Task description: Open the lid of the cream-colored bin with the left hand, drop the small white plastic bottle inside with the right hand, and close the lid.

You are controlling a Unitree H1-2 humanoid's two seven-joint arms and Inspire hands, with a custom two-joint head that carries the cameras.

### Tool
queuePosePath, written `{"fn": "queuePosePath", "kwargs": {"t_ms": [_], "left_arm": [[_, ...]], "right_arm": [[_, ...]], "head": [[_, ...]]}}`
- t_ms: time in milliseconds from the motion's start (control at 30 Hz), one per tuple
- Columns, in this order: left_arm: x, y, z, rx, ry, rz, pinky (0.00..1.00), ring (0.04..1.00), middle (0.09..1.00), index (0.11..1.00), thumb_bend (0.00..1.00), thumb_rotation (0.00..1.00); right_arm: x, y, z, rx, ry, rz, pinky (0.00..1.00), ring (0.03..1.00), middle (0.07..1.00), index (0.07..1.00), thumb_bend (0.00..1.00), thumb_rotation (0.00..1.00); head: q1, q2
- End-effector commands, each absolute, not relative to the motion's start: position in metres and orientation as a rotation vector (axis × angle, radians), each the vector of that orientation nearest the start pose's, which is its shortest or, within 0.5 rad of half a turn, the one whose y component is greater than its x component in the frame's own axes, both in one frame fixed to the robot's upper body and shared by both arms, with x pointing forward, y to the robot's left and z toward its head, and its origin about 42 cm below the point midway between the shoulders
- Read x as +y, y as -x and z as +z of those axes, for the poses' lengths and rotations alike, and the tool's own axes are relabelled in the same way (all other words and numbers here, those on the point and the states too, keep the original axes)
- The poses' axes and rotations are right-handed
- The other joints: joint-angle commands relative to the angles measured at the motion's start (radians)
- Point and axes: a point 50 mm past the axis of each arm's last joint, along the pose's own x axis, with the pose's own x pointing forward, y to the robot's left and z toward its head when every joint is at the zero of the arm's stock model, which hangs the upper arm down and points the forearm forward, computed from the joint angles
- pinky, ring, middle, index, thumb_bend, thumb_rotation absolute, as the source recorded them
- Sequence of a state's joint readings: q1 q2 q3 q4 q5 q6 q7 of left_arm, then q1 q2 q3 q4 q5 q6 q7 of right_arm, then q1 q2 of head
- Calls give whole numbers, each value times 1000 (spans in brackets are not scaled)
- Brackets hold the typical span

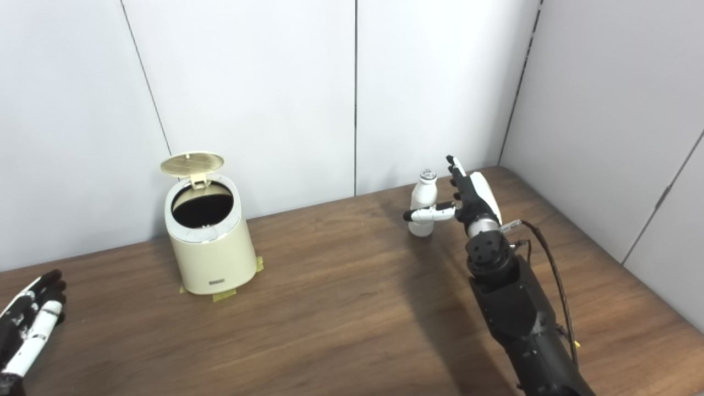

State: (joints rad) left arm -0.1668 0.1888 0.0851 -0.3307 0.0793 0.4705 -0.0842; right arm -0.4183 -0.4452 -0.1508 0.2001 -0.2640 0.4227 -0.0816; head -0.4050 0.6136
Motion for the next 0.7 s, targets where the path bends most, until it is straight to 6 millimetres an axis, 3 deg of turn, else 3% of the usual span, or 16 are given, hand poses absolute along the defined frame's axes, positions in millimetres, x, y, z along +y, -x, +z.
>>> {"fn": "queuePosePath", "kwargs": {"t_ms": [0, 433, 667], "left_arm": [[267, -324, 231, -98, -257, 26, 966, 921, 912, 925, 272, 576], [269, -327, 232, -96, -256, 17, 925, 908, 909, 924, 279, 540], [267, -327, 231, -93, -279, 18, 964, 930, 907, 916, 299, 607]], "right_arm": [[-400, -417, 247, 33, 598, -415, 824, 901, 935, 950, 914, 162], [-397, -424, 243, 36, 624, -405, 811, 890, 917, 924, 902, 165], [-399, -425, 243, 11, 615, -394, 803, 888, 918, 919, 905, 168]], "head": [[3, 1], [19, 7], [25, 9]]}}
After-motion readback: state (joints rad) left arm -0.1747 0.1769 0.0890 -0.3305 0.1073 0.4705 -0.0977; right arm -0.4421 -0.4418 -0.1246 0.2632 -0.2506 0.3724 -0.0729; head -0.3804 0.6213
